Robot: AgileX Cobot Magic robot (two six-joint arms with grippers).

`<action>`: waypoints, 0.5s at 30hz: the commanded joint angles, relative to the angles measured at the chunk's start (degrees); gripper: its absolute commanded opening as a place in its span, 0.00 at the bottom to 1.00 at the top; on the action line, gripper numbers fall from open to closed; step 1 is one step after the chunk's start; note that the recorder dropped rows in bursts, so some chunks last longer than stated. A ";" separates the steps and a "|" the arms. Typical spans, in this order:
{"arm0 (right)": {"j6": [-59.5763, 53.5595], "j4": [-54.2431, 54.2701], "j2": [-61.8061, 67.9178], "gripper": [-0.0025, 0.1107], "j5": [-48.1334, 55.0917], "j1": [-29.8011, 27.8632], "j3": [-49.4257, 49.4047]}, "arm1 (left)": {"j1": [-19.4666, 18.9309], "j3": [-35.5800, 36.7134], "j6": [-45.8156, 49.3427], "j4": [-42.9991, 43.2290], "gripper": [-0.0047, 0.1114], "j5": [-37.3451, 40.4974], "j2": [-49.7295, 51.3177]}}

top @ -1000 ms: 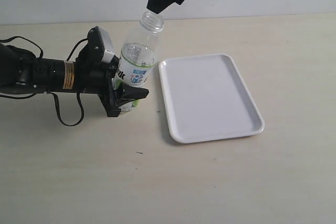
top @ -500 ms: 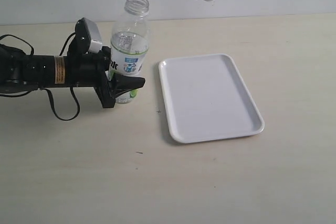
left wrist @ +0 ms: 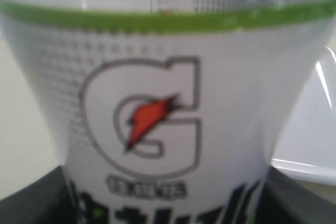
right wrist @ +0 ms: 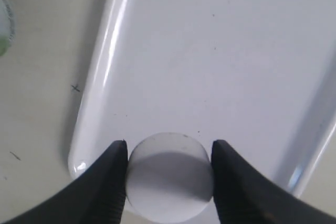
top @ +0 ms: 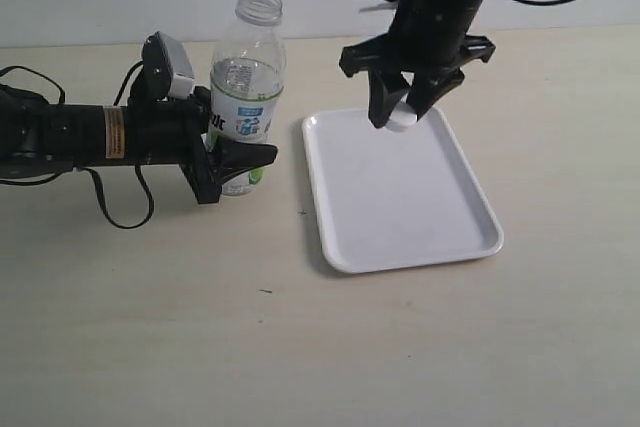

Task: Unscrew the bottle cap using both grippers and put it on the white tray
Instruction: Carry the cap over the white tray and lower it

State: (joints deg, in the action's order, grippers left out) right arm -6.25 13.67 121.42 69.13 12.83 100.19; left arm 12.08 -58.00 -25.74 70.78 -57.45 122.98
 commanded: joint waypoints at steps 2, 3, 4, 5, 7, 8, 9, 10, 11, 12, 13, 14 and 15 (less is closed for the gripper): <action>0.57 -0.62 1.23 0.02 -4.47 0.13 -4.67 | -0.16 -0.17 0.15 -2.58 0.04 -2.32 -0.41; 1.34 -0.74 1.90 0.02 -5.25 0.13 -4.76 | -0.16 -0.17 0.28 -2.57 0.04 -2.32 -0.41; 1.85 -0.74 2.49 0.02 -5.87 0.13 -4.76 | -0.16 -0.17 0.28 -2.57 0.04 -2.32 -0.41; 2.08 -0.74 3.12 0.02 -6.76 0.13 -4.76 | -0.16 -0.17 0.28 -2.57 0.04 -2.20 -0.41; 3.11 -0.74 4.16 0.02 -8.09 0.13 -4.76 | -0.16 -0.17 0.28 -2.57 0.04 -2.20 -0.41; 3.66 -0.74 4.58 0.02 -8.77 0.13 -4.76 | -0.16 -0.17 0.28 -2.57 0.04 -2.20 -0.41; 3.97 -0.84 5.22 0.02 -9.24 0.13 -4.76 | -0.16 -0.17 0.28 -2.57 0.04 -2.20 -0.41; 4.07 -0.87 5.69 0.02 -9.41 0.13 -4.76 | -0.16 -0.17 0.28 -2.57 0.04 -2.20 -0.41; 4.54 -1.51 6.33 0.02 -9.66 0.13 -4.76 | -0.16 -0.17 0.28 -2.57 0.04 -2.20 -0.41; 5.15 -2.16 6.88 0.02 -9.79 0.13 -4.76 | -0.16 -0.17 0.28 -2.57 0.04 -2.20 -0.41; 5.60 -2.63 7.39 0.02 -9.79 0.13 -4.76 | -0.16 -0.17 0.28 -2.57 0.04 -2.20 -0.41; 6.25 -3.28 7.85 0.02 -9.79 0.13 -4.76 | -0.16 -0.17 0.40 -2.57 0.04 -2.20 -0.41; 6.79 -3.84 8.24 0.02 -9.63 0.13 -4.76 | -0.16 -0.17 0.40 -2.57 0.04 -2.20 -0.41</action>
State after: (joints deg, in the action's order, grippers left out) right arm -0.88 11.65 128.62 60.04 12.83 95.61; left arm 12.08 -58.00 -25.74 69.80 -57.45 122.98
